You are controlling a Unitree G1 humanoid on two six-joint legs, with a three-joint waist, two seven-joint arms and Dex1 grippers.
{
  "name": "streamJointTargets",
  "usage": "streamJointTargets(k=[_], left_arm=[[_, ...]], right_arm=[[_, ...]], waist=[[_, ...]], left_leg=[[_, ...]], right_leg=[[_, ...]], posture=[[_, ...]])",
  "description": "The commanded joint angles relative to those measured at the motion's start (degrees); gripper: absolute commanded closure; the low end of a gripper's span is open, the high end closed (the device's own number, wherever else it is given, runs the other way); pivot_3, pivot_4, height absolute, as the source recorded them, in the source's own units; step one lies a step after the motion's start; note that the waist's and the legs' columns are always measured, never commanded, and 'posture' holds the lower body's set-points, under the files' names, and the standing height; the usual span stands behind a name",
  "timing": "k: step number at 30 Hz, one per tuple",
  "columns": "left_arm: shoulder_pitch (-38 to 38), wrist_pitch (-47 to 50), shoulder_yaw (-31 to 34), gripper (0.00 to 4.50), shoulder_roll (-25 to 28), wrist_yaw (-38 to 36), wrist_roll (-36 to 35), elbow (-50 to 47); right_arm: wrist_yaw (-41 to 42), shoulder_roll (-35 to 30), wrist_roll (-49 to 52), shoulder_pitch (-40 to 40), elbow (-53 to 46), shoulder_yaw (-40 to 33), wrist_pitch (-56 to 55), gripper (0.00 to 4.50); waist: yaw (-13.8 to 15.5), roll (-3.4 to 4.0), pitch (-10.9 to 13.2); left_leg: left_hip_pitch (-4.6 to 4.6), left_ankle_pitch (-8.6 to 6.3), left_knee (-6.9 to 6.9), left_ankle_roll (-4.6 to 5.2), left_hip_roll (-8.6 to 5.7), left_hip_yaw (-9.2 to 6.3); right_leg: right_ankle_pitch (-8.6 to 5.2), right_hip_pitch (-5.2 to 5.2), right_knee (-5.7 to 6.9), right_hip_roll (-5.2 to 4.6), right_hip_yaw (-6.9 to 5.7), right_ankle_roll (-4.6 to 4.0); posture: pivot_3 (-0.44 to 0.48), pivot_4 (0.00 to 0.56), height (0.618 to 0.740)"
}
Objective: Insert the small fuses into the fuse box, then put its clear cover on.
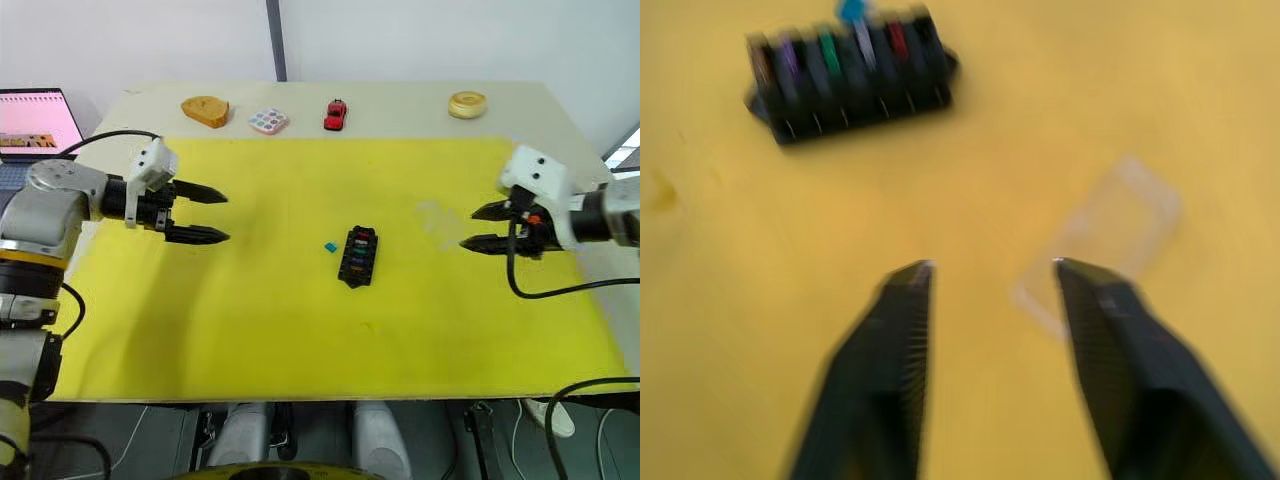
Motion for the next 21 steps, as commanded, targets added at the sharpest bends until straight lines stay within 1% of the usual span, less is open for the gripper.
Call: streamJointTargets(k=[1, 2, 6, 11, 15, 18, 20, 21], left_arm=[[2.03, 1.41, 1.37, 0.00, 1.57, -0.94, -1.80, -4.16], [2.58, 1.79, 1.51, 0.00, 1.70, -0.91, -2.00, -4.78], [3.25, 4.59, 1.77, 0.00, 0.62, 0.16, -3.12, -7.27], [2.72, 16.65, 2.44, 0.00, -4.85, 6.19, -8.14, -11.51], [5.02, 27.81, 2.74, 0.00, -9.93, 13.41, -12.34, -16.60], [5.19, 38.11, 4.73, 0.00, -15.38, 21.40, -16.03, -18.37], [4.34, 45.10, 7.22, 0.54, -19.52, 27.78, -17.45, -17.62], [4.06, 47.46, 8.17, 0.88, -20.75, 30.02, -17.92, -17.43]], right_arm=[[-0.28, -1.97, 1.32, 2.20, -1.10, -5.09, -1.48, 0.65], [-0.46, -2.09, 1.54, 2.81, -1.23, -5.60, -1.48, 0.03], [-1.85, -1.46, 2.63, 2.73, -2.47, -5.75, -1.23, 0.03], [-6.80, 3.61, 7.34, -3.73, -7.05, -3.47, 3.58, 0.03], [-10.75, 7.38, 10.88, -7.77, -11.50, -1.71, 8.28, 0.03], [-13.04, 9.10, 11.91, -9.36, -13.58, -0.02, 9.79, 0.03], [-13.95, 9.55, 12.51, -9.70, -14.35, 0.57, 10.39, 0.00], [-14.36, 9.61, 12.78, -9.85, -14.54, 0.74, 10.69, 0.00]], waist=[[0.00, 0.00, 0.00], [0.01, 0.00, 0.00], [0.13, -0.01, 0.00], [0.06, 0.00, 0.00], [0.04, -0.02, 0.01], [0.18, -0.02, 0.01], [0.32, -0.03, 0.01], [0.29, -0.03, 0.02]], left_leg=[[0.00, 0.00, 0.00, 0.00, 0.00, 0.00], [0.00, 0.00, 0.00, -0.01, 0.00, 0.00], [0.00, 0.01, 0.01, -0.01, 0.00, 0.00], [0.02, 0.01, 0.03, -0.01, -0.01, -0.01], [0.01, 0.01, 0.03, -0.03, 0.00, -0.06], [0.01, 0.03, 0.03, -0.05, 0.01, -0.07], [0.01, 0.03, 0.05, -0.04, -0.02, -0.11], [0.01, 0.02, 0.07, -0.03, -0.03, -0.13]], right_leg=[[0.00, 0.00, 0.01, 0.00, 0.00, 0.00], [0.00, 0.00, 0.01, 0.00, 0.00, 0.00], [0.00, 0.00, 0.01, -0.01, 0.01, 0.00], [0.00, 0.02, 0.05, 0.00, 0.03, 0.00], [-0.02, 0.02, 0.06, 0.02, 0.04, 0.03], [-0.02, 0.03, 0.07, 0.01, 0.06, 0.03], [-0.02, 0.05, 0.09, -0.01, 0.05, 0.03], [-0.02, 0.08, 0.09, -0.02, 0.06, 0.04]], posture=[[0.000, 0.150, 0.740], [0.000, 0.150, 0.740], [0.000, 0.150, 0.740], [0.000, 0.150, 0.740], [0.000, 0.150, 0.740], [0.000, 0.150, 0.740], [0.000, 0.150, 0.740], [0.000, 0.150, 0.740]])
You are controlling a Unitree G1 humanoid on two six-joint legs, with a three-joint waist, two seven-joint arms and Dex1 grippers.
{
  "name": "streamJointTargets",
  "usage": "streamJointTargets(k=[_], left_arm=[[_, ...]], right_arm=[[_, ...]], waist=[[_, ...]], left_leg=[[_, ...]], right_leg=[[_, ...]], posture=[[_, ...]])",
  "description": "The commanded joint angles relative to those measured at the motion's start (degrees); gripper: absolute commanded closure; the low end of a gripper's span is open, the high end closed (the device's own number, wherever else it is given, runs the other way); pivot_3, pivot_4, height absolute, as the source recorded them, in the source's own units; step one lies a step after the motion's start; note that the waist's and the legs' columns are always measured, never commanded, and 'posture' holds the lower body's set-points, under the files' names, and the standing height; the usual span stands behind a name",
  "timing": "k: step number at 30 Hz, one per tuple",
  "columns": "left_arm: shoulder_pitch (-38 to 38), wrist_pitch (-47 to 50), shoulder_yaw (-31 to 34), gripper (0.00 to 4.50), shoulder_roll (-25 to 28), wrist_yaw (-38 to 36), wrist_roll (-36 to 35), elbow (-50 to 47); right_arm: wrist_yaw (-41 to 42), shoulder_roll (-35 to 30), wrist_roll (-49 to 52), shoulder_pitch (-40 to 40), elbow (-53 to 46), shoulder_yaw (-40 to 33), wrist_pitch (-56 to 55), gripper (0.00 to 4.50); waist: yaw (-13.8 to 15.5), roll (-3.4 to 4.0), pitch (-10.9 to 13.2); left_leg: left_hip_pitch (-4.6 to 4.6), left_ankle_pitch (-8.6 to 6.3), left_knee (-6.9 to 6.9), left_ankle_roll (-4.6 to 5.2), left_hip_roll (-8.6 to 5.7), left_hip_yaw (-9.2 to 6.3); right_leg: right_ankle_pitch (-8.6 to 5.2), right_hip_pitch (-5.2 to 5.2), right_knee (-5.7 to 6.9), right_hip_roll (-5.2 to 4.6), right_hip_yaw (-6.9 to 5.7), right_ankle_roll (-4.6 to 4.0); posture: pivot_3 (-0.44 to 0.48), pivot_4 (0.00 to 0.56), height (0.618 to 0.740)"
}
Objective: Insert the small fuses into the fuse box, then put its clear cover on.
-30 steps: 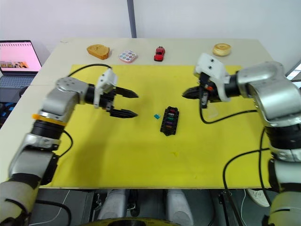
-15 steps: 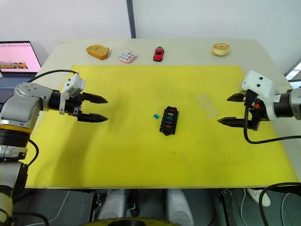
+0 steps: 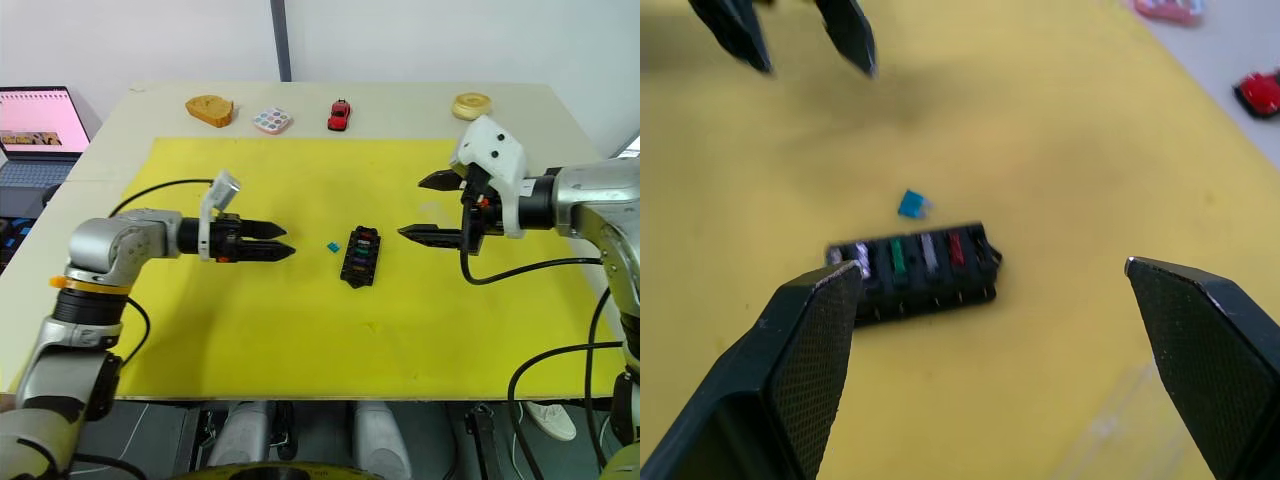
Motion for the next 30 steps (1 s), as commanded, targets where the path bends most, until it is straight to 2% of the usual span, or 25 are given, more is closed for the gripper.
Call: streamJointTargets(k=[1, 3, 7, 15, 30], left_arm=[[-1.29, 10.37, 4.66, 1.29, -3.96, 9.03, -3.13, -1.57], [-1.74, 15.84, 6.94, 2.29, -6.83, 13.20, -3.92, -0.03], [-4.01, 22.93, 13.74, 2.29, -10.91, 19.19, -5.22, 4.06], [-6.24, 25.75, 19.96, 2.29, -18.27, 27.82, -4.90, 10.00], [-7.55, 21.96, 19.90, 2.29, -24.47, 35.75, -3.57, 16.81]], right_arm=[[-1.86, 0.34, 1.46, -1.76, -2.05, -0.40, 0.87, 0.00], [-2.64, 0.66, 2.33, -2.11, -2.60, -0.12, 1.57, 0.00], [-3.88, 0.76, 3.49, -2.45, -3.12, 0.15, 2.48, 0.00], [-4.96, 0.42, 4.48, -2.49, -3.06, 0.52, 2.65, 0.00], [-5.50, -0.85, 4.33, -1.89, -3.31, 0.79, 2.65, 0.00]], waist=[[-0.09, -0.01, 0.01], [-0.23, -0.01, 0.00], [-0.26, -0.01, 0.01], [-0.04, -0.01, 0.00], [0.06, -0.01, 0.00]], left_leg=[[0.00, -0.01, 0.01, 0.01, 0.00, -0.01], [0.00, 0.00, 0.01, 0.00, -0.01, -0.01], [0.00, 0.01, 0.01, -0.01, 0.00, -0.03], [0.00, 0.03, 0.01, -0.05, -0.03, -0.03], [0.04, 0.04, 0.01, -0.07, -0.04, -0.04]], right_leg=[[0.00, 0.01, 0.00, 0.00, 0.00, 0.00], [0.00, 0.01, -0.01, 0.01, 0.01, 0.00], [0.00, 0.00, 0.01, 0.04, 0.01, 0.00], [0.00, 0.03, -0.01, -0.02, 0.00, 0.00], [0.00, 0.09, -0.03, -0.02, 0.00, 0.00]], posture=[[0.000, 0.150, 0.740], [0.000, 0.150, 0.740], [0.000, 0.150, 0.740], [0.000, 0.150, 0.740], [0.000, 0.150, 0.740]])
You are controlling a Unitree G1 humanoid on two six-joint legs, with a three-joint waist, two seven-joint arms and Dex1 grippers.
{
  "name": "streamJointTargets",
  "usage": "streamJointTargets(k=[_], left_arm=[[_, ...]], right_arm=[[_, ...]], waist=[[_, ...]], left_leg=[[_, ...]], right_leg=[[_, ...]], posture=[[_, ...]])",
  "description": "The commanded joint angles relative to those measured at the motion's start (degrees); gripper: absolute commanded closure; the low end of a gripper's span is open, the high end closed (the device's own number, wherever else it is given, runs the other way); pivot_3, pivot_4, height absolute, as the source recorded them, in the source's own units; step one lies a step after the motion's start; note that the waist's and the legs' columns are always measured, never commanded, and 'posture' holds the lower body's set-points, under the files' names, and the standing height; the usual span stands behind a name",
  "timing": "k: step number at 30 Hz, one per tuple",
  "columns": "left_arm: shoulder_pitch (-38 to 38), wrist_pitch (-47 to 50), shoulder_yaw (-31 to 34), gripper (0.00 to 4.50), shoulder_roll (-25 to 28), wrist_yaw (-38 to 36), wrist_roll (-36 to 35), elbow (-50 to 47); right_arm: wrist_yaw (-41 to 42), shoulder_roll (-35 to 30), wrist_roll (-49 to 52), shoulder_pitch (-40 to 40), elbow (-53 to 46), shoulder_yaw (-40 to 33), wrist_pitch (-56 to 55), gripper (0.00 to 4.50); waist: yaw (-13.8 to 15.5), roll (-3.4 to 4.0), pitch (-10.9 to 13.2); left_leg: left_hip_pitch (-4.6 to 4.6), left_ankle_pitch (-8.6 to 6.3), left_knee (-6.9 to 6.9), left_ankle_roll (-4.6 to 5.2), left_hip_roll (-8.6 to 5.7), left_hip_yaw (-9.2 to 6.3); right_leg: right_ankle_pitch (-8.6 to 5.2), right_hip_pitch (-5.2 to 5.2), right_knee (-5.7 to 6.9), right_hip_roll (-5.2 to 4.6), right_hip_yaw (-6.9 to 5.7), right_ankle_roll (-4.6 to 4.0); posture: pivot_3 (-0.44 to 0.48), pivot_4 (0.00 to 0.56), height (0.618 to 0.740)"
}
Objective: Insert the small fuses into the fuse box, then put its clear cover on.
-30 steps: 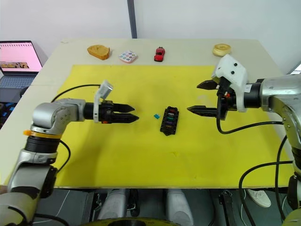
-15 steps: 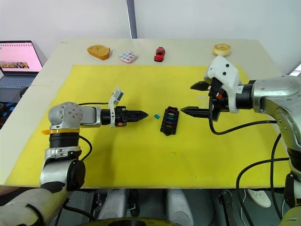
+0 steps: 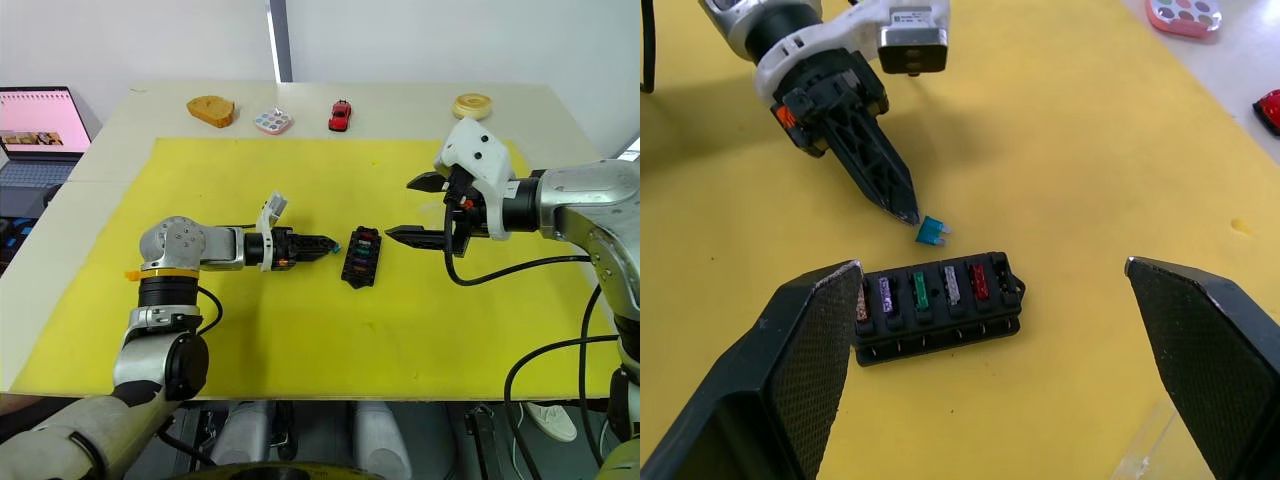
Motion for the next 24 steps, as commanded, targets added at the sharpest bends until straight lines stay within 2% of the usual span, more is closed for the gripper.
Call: streamJointTargets(k=[1, 6, 16, 17, 18, 19, 21, 24], left_arm=[[-0.52, -1.58, 0.61, 2.29, -1.38, 2.50, 0.53, 2.05], [-1.02, -4.50, 1.05, 2.29, -2.28, 4.30, 0.77, 4.12], [-2.18, -8.51, 1.67, 2.29, -3.16, 5.45, 0.33, 7.05], [-2.20, -8.78, 1.55, 2.82, -3.23, 5.61, 0.39, 7.21], [-2.11, -8.94, 1.28, 3.03, -3.25, 5.76, 0.46, 7.25], [-1.92, -9.10, 0.94, 3.44, -3.23, 5.86, 0.53, 7.22], [-1.70, -9.31, 0.52, 4.47, -3.15, 6.00, 0.46, 7.20], [-1.49, -9.79, -0.08, 4.47, -2.49, 5.95, 0.67, 7.43]], right_arm=[[-0.50, -0.99, 0.31, -0.53, -1.34, -0.68, -0.17, 0.00], [-0.81, -1.04, 0.32, -0.49, -1.51, -0.59, -0.15, 0.00], [-0.90, -1.22, 0.43, -0.72, -1.45, -0.26, -0.06, 0.00], [-0.90, -1.23, 0.46, -0.78, -1.42, -0.24, -0.01, 0.00], [-0.92, -1.23, 0.47, -0.83, -1.42, -0.21, 0.01, 0.00], [-0.89, -1.26, 0.48, -0.83, -1.42, -0.19, 0.01, 0.00], [-0.86, -1.30, 0.51, -0.81, -1.43, -0.17, 0.00, 0.00], [-0.84, -1.39, 0.46, -0.79, -1.40, -0.12, -0.09, 0.00]], waist=[[0.07, 0.00, 0.00], [0.70, -0.01, 0.00], [1.11, -0.01, -0.01], [1.10, -0.01, -0.01], [1.09, -0.01, -0.01], [1.05, -0.01, -0.01], [1.00, -0.01, -0.01], [0.95, -0.01, -0.01]], left_leg=[[0.03, 0.00, 0.00, 0.00, 0.00, 0.00], [0.57, -0.07, -0.09, 0.10, -0.01, 0.00], [0.58, -0.08, -0.09, 0.13, -0.05, -0.02], [0.58, -0.08, -0.09, 0.13, -0.05, -0.03], [0.58, -0.09, -0.09, 0.14, -0.05, -0.03], [0.58, -0.09, -0.09, 0.14, -0.05, -0.03], [0.58, -0.09, -0.09, 0.13, -0.05, -0.03], [0.60, -0.09, -0.09, 0.14, -0.04, -0.04]], right_leg=[[0.00, 0.03, 0.00, 0.00, 0.00, 0.00], [0.00, 0.57, -0.19, -0.01, -0.02, 0.00], [0.01, 0.61, -0.20, -0.06, -0.02, 0.00], [0.01, 0.61, -0.20, -0.06, -0.02, 0.00], [0.01, 0.61, -0.20, -0.06, -0.02, 0.01], [0.02, 0.61, -0.20, -0.06, -0.02, 0.01], [0.02, 0.61, -0.20, -0.06, -0.02, 0.01], [0.02, 0.61, -0.20, -0.05, -0.02, 0.01]], posture=[[0.000, 0.150, 0.740], [0.000, 0.150, 0.740], [0.000, 0.150, 0.740], [0.000, 0.150, 0.740], [0.000, 0.150, 0.740], [0.000, 0.150, 0.740], [0.000, 0.150, 0.740], [0.000, 0.150, 0.740]])
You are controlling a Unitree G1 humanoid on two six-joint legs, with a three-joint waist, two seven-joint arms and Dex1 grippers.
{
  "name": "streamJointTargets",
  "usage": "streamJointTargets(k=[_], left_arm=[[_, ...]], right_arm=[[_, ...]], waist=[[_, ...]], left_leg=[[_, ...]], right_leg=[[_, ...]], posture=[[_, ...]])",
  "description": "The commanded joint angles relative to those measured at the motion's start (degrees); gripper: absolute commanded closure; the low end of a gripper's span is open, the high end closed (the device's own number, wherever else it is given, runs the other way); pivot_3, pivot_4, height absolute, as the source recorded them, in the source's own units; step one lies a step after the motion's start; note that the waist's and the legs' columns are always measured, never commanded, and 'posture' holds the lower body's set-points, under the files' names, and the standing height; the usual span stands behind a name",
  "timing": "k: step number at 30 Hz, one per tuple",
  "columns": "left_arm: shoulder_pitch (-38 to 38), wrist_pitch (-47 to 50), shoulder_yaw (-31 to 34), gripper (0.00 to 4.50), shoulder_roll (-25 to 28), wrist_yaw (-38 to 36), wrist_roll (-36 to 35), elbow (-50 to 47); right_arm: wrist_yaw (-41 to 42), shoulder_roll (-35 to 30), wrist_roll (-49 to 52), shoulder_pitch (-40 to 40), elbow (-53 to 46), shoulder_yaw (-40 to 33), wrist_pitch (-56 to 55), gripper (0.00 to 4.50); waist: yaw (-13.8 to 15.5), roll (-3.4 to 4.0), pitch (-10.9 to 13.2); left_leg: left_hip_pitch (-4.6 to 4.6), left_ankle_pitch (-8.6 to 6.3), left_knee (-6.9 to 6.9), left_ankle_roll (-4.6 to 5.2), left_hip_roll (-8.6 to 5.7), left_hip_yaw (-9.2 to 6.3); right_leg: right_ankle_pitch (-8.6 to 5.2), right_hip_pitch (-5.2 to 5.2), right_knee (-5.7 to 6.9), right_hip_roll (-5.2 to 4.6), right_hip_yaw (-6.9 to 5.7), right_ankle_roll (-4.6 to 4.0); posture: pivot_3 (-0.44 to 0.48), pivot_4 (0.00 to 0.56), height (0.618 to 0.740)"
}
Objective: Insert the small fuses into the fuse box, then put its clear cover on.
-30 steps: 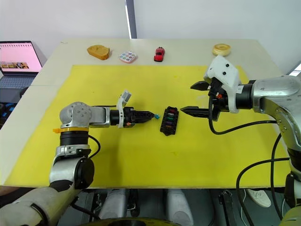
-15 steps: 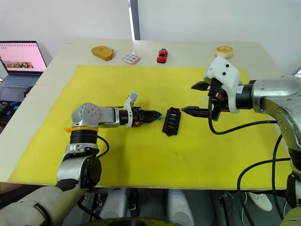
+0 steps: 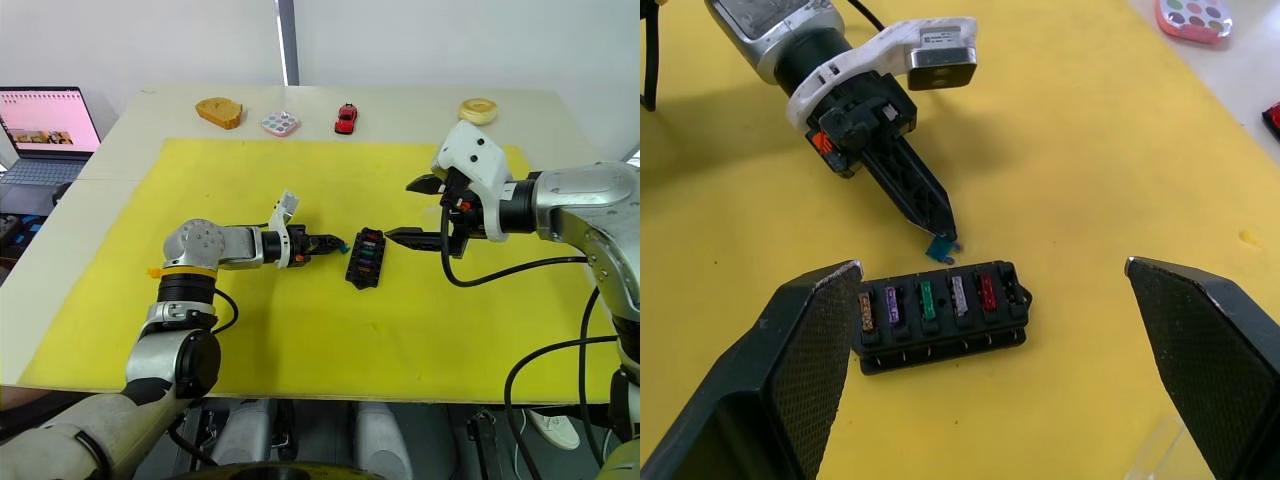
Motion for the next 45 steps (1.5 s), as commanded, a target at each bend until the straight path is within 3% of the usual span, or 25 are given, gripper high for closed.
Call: streamJointTargets(k=[1, 6, 13, 16, 19, 26, 34, 37, 43, 44, 45], left_arm=[[0.21, -1.61, -1.36, 4.47, 1.45, 0.25, 1.00, 0.68], [-1.59, -3.57, -6.03, 4.47, 6.15, -5.72, 1.53, 2.42], [-9.08, -12.50, -25.60, 4.47, 20.50, -37.97, 4.37, 6.88], [-12.16, -25.14, -37.79, 4.47, 25.80, -55.17, 12.28, 10.00], [-15.75, -33.65, -44.42, 4.47, 28.06, -67.32, 15.86, 13.90], [-19.33, -50.81, -61.45, 4.47, 30.69, -70.05, 14.46, 16.93], [-20.62, -56.49, -71.54, 4.47, 31.14, -70.05, 7.88, 13.99], [-21.79, -59.14, -69.78, 3.49, 29.01, -70.05, 10.12, 18.22], [-24.19, -66.36, -59.52, 0.42, 25.52, -69.96, 17.88, 28.75], [-24.21, -66.46, -58.42, 0.06, 25.48, -70.02, 18.25, 28.83], [-24.27, -66.33, -57.28, 0.06, 25.52, -70.05, 18.47, 28.78]], right_arm=[[-0.19, -1.05, 0.39, -0.88, -1.29, -0.94, -0.11, 0.00], [-0.43, -0.83, 0.17, -1.25, -1.03, -0.41, -0.22, 0.00], [-0.63, -0.46, -0.30, -1.65, -0.56, 0.62, -0.86, 0.00], [-0.65, -0.41, -0.35, -1.66, -0.55, 0.80, -1.03, 0.00], [-0.79, -0.36, -0.25, -1.59, -0.61, 0.85, -1.03, 0.00], [-1.26, -0.49, 0.12, -1.01, -1.26, 0.52, -0.63, 0.00], [-1.88, -0.60, 0.31, -0.71, -1.82, 0.60, -0.25, 0.00], [-1.97, -0.59, 0.42, -0.68, -2.12, 0.72, -0.08, 0.00], [-1.87, -0.23, 0.47, -0.65, -1.95, 1.16, -0.33, 0.00], [-1.86, -0.23, 0.52, -0.56, -2.04, 1.12, -0.33, 0.00], [-1.85, -0.19, 0.53, -0.54, -2.05, 1.14, -0.37, 0.00]], waist=[[-0.01, 0.00, 0.00], [-0.22, 0.00, 0.00], [-1.52, -0.01, 0.01], [-1.21, 0.00, 0.00], [-1.11, -0.01, 0.01], [-1.23, -0.04, 0.03], [-1.28, -0.04, 0.03], [-1.17, -0.04, 0.03], [-1.23, -0.06, 0.04], [-1.24, -0.06, 0.04], [-1.24, -0.05, 0.03]], left_leg=[[0.00, -0.01, 0.00, 0.01, 0.00, 0.00], [0.02, -0.01, -0.02, 0.01, 0.02, -0.01], [0.01, 0.04, -0.17, -0.08, 0.05, 0.03], [-0.06, 0.09, -0.19, -0.17, 0.05, 0.06], [-0.17, 0.02, -0.12, -0.06, 0.02, 0.09], [-0.26, -0.26, -0.06, 0.43, 0.03, 0.11], [-0.36, -0.27, -0.07, 0.44, 0.06, 0.12], [-0.38, -0.27, -0.06, 0.45, 0.05, 0.13], [-0.52, -0.27, 0.04, 0.46, 0.03, 0.11], [-0.57, -0.27, 0.04, 0.46, 0.03, 0.11], [-0.65, -0.27, 0.04, 0.46, 0.03, 0.11]], right_leg=[[0.00, 0.00, 0.00, 0.00, 0.00, 0.00], [0.00, 0.00, 0.01, 0.04, 0.00, 0.00], [-0.01, -0.13, 0.02, 0.14, -0.01, -0.03], [-0.02, -0.15, -0.09, 0.14, -0.03, -0.03], [-0.01, -0.16, -0.19, 0.08, -0.05, -0.03], [-0.02, -0.24, -0.20, -0.01, 0.06, -0.05], [-0.02, -0.39, -0.17, 0.03, 0.10, -0.04], [-0.02, -0.41, -0.17, 0.03, 0.10, -0.04], [-0.02, -0.49, -0.17, 0.03, 0.08, -0.04], [-0.01, -0.55, -0.15, 0.04, 0.08, -0.03], [-0.01, -0.64, -0.13, 0.05, 0.08, -0.02]], posture=[[0.000, 0.150, 0.740], [0.000, 0.150, 0.740], [0.000, 0.150, 0.740], [0.000, 0.150, 0.740], [0.000, 0.150, 0.740], [0.000, 0.150, 0.740], [0.000, 0.150, 0.740], [0.000, 0.150, 0.740], [0.000, 0.150, 0.740], [0.000, 0.150, 0.740], [0.000, 0.150, 0.740]])
